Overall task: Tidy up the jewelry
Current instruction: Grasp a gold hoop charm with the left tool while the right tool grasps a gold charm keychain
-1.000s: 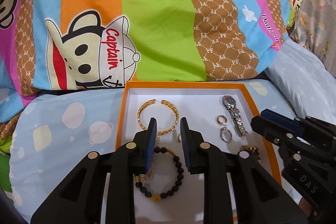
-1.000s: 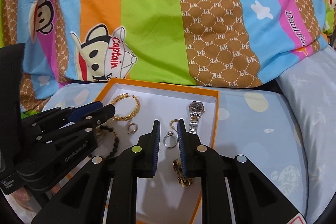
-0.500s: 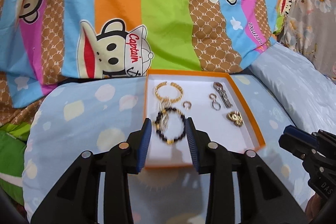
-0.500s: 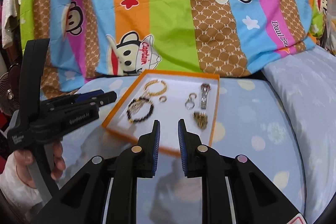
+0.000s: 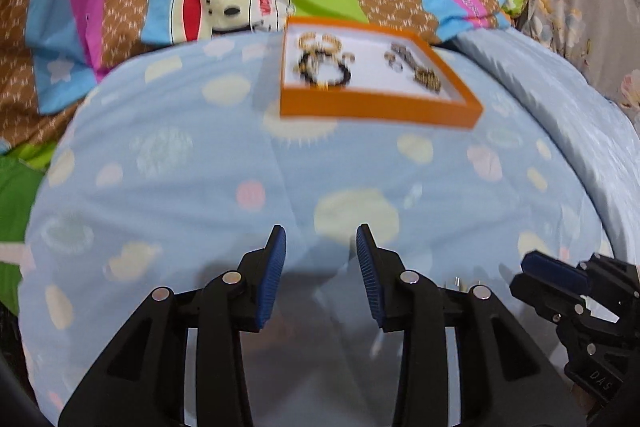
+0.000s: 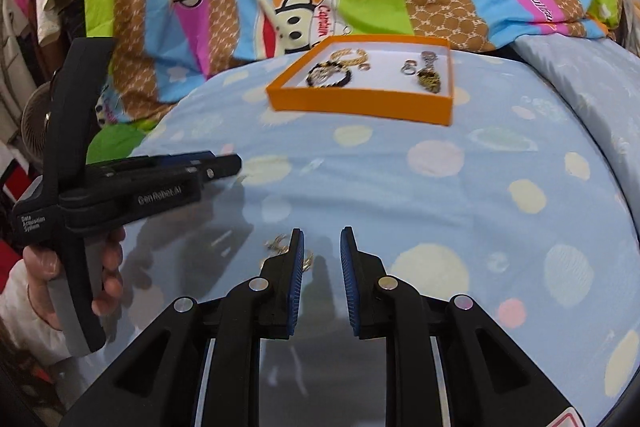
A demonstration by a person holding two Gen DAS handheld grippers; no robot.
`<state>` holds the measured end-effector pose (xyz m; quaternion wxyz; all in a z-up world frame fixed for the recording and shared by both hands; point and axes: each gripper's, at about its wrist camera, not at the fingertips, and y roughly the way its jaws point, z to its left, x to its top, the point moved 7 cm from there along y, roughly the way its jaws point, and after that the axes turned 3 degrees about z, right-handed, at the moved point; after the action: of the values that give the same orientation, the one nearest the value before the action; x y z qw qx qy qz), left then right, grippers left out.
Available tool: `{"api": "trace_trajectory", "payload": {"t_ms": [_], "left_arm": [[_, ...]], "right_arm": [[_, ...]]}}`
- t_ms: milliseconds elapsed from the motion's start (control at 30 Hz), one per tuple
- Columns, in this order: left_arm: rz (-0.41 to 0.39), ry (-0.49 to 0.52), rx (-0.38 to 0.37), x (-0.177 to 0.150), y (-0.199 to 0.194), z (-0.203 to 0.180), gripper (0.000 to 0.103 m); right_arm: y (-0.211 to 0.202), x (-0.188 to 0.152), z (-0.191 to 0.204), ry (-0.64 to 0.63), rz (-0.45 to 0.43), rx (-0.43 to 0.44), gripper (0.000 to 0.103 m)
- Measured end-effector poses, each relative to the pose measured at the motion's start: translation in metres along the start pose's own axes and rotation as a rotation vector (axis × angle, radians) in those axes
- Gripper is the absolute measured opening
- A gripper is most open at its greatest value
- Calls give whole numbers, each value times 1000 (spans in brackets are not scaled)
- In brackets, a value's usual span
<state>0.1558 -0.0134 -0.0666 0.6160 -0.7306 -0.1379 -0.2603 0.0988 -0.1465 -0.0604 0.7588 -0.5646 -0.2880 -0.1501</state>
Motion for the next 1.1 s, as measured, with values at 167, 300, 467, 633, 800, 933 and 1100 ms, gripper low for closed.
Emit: {"api": "trace_trajectory", "payload": {"t_ms": [167, 300, 467, 633, 800, 933, 1100], "left_arm": [[-14, 14, 37, -18, -4, 0, 38], [-26, 2, 15, -19, -6, -1, 45], [-33, 5, 14, -19, -4, -3, 45], [-39, 26, 20, -20, -5, -8, 46], [-38, 40, 17, -21, -4, -12, 47], [-38, 42, 13, -21, -4, -14, 47], [-37, 54, -18, -25, -6, -23, 47]], "right_arm": [[13, -8, 9, -21, 27, -22, 20], [19, -8, 7, -12, 44, -27, 20], [24, -7, 9, -23, 54, -38, 20], [26, -5, 9, -15, 56, -35, 20], [27, -4, 9, -14, 58, -37, 20], [27, -4, 6, 1, 55, -35, 14], [22, -3, 1, 13, 39, -51, 14]]}}
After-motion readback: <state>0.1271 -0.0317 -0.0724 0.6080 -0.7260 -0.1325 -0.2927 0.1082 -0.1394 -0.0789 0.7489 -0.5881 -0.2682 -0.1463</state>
